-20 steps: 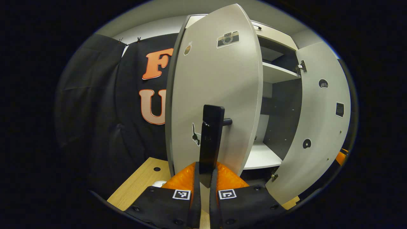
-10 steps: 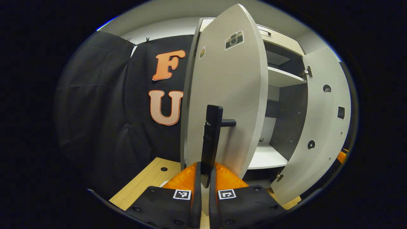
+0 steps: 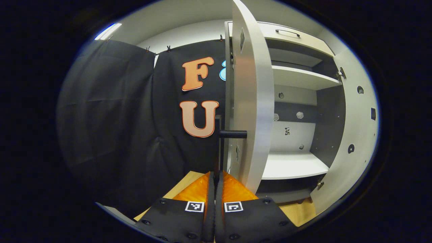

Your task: Open the right door of the double-door shoe cabinet with the right hand, and open the left door with the left hand.

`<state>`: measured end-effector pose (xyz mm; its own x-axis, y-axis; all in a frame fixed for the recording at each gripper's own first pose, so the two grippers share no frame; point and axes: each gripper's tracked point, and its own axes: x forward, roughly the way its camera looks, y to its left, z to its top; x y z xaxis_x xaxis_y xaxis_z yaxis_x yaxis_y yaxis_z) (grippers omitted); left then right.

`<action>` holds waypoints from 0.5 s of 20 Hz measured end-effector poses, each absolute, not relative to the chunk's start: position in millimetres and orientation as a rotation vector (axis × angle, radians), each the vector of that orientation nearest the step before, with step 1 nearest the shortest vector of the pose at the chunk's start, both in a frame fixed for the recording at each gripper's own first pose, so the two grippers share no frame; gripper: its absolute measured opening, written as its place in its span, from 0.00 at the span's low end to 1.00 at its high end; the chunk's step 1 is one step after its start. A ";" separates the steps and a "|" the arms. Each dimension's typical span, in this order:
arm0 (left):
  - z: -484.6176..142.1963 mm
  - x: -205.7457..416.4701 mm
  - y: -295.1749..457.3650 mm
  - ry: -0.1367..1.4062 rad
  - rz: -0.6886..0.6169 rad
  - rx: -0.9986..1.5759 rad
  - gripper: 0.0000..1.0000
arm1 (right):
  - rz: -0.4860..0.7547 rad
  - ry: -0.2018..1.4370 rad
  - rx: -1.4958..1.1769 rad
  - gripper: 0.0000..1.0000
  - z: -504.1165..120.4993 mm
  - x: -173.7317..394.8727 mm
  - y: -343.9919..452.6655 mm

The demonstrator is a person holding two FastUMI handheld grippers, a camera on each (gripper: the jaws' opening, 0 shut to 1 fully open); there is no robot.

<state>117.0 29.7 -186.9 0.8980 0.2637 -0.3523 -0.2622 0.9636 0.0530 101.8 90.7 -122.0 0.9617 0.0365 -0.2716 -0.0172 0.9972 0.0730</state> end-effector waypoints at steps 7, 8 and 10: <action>-159.0 109.7 68.0 0.252 0.391 0.129 0.11 | 0.084 0.202 0.041 0.94 -93.5 104.6 101.6; -157.5 111.2 58.0 0.241 0.361 0.113 0.15 | 0.101 0.184 0.047 0.90 -88.2 107.9 106.3; -154.8 111.6 54.6 0.229 0.341 0.107 0.36 | 0.121 0.164 0.054 0.90 -84.0 109.9 113.1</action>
<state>111.6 54.6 -154.8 0.9168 0.3433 -0.2040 -0.3191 0.9370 0.1424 109.9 113.1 -84.0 0.9793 0.1245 -0.1597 -0.1156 0.9912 0.0639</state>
